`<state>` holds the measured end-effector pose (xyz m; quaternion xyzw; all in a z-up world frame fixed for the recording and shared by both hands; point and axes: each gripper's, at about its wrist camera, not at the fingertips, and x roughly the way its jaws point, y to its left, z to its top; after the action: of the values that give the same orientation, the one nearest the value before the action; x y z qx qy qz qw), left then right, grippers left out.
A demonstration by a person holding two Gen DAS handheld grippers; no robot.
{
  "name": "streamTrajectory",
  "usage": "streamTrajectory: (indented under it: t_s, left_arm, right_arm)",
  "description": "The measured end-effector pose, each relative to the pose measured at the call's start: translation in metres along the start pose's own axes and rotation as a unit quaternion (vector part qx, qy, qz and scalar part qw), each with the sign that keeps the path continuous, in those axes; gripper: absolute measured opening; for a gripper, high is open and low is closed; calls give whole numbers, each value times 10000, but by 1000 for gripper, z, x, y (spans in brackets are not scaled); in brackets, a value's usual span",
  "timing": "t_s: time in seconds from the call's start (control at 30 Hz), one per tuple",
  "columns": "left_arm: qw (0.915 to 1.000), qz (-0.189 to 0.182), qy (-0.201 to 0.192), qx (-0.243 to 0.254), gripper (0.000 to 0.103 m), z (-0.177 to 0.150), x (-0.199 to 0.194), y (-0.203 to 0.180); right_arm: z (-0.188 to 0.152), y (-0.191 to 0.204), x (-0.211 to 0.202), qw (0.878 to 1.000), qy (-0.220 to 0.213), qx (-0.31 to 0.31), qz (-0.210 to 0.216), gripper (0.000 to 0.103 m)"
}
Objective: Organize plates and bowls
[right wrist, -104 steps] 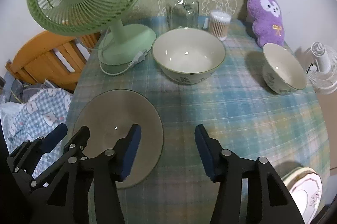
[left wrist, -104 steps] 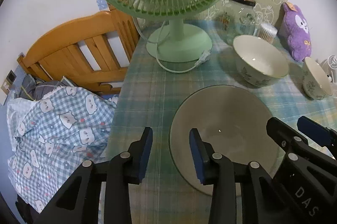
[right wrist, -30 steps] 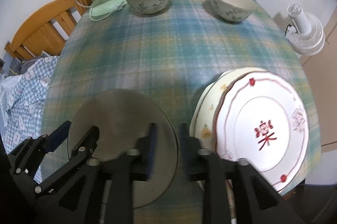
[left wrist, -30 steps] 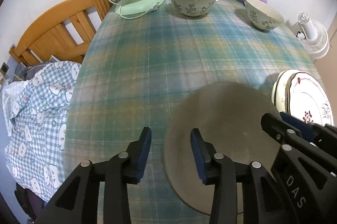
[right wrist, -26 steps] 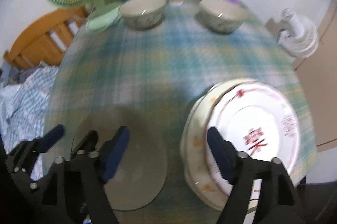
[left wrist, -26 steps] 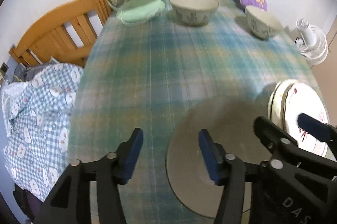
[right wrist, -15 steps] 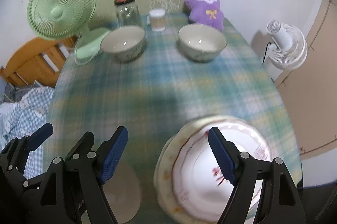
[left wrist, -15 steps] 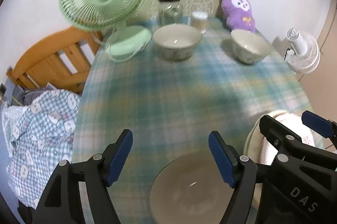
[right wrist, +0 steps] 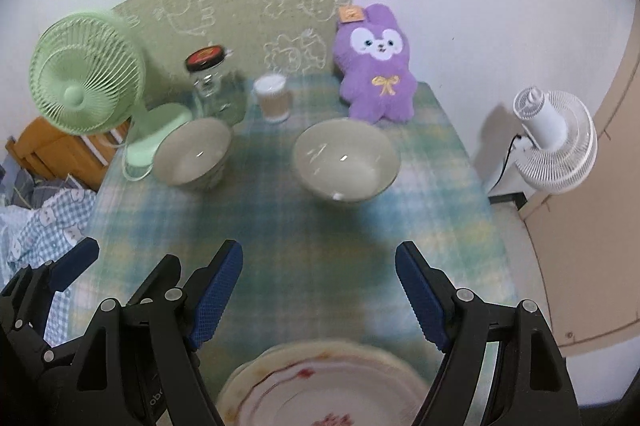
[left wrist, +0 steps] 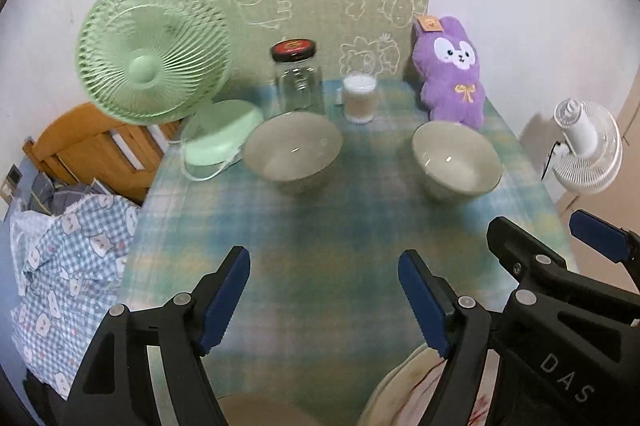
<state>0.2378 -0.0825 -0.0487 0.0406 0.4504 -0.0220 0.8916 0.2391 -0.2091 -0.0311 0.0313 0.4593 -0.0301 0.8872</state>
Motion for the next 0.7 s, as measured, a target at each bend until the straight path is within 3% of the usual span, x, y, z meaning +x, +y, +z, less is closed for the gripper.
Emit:
streamTrajectory:
  t_s: [0.3,0.47,0.57,0.7]
  left_arm:
    - [9999,18,60,-109,76,41,37,-51]
    - [9996,261,-53,-33,76,60,60,-74]
    - [9982,523,-112,-253,70,65,76,-80]
    - [9981,458,19,-413,65,74,101,-87]
  right_arm:
    - [45,-58,43,9998,1,121,147,81]
    - [61,-74,68,9999,-44,38,125,81]
    - [69,-85,89,9997,45,137,202,81]
    - [77,-97,116,9989,176,335,281,81]
